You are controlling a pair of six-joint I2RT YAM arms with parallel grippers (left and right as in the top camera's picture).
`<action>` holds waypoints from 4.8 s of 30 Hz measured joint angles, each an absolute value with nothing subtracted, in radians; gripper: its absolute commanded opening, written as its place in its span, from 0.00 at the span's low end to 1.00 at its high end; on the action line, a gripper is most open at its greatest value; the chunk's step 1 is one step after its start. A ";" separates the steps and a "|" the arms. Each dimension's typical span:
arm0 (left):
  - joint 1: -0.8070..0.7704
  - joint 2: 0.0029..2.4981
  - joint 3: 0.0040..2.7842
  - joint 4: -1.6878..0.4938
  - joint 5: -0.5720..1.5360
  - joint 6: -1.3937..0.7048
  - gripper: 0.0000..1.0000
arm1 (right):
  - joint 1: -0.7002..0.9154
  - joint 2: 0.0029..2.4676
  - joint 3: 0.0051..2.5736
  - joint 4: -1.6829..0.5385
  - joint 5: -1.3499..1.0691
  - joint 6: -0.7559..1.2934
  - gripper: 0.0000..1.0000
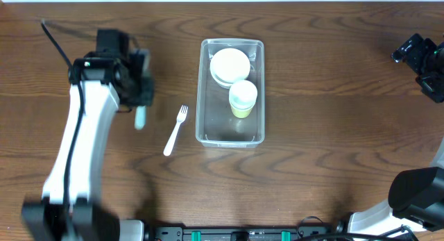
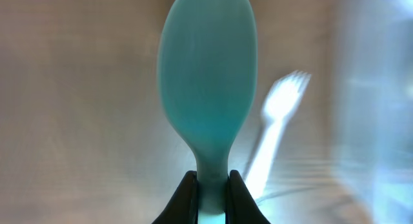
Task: Pack container
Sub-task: 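Move the left gripper down to the mint-green spoon, then grasp the spoon and lay it in the container's front, then move the left gripper back to the white fork and grasp it, then carry the white fork into the container beside the spoon and release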
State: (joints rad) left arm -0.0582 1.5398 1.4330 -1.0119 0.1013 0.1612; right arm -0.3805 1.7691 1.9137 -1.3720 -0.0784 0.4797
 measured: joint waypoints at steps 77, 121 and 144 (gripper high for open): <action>-0.114 1.887 1.192 -0.831 0.098 0.134 0.92 | -0.381 1.769 1.914 -1.372 -0.078 0.480 0.99; -0.185 1.822 1.335 -0.933 0.002 0.166 0.06 | -0.381 1.769 1.914 -1.372 -0.078 0.480 0.99; -0.638 1.588 1.418 -1.035 0.136 0.872 0.06 | -0.381 1.769 1.914 -1.372 -0.078 0.480 0.99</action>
